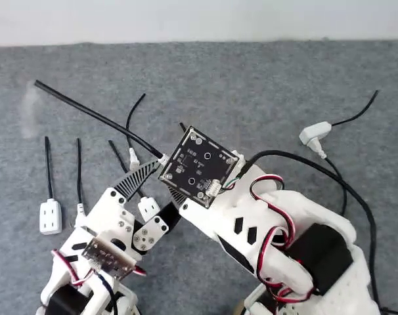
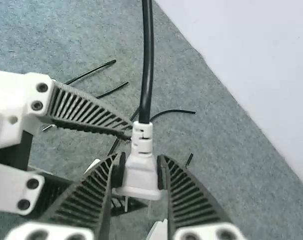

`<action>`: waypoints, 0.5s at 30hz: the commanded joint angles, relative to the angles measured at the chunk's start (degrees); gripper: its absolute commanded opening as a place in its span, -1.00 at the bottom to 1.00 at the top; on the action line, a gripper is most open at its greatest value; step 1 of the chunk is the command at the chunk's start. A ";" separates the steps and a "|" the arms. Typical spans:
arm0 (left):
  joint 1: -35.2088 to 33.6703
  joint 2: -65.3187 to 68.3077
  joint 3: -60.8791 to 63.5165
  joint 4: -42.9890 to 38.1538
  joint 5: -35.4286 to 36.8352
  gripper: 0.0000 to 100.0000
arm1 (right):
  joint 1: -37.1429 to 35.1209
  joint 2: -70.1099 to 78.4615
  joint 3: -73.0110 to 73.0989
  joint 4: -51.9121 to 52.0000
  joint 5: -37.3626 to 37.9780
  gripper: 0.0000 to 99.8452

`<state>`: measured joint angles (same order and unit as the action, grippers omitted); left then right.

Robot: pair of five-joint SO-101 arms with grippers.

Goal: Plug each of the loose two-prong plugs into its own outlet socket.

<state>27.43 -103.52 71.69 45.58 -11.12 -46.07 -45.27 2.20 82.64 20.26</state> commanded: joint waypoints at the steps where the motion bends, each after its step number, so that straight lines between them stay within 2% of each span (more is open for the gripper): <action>1: -0.09 -0.97 -0.57 -1.67 0.88 -0.55 | -0.57 -0.66 -2.81 -0.22 0.88 -0.98; 6: 0.70 -1.05 -4.53 2.99 3.52 -0.55 | -0.57 -0.66 -2.81 -0.13 0.88 -0.98; 11: 7.47 -1.05 -12.44 10.81 3.60 -0.55 | -0.48 -0.66 -2.81 -0.22 2.37 -0.98; 15: 6.86 -0.97 -12.00 10.29 3.25 -0.55 | -0.57 -0.92 -2.81 0.31 2.02 -0.98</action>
<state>34.20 -103.52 62.37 56.22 -8.04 -46.42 -45.36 1.93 82.64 21.49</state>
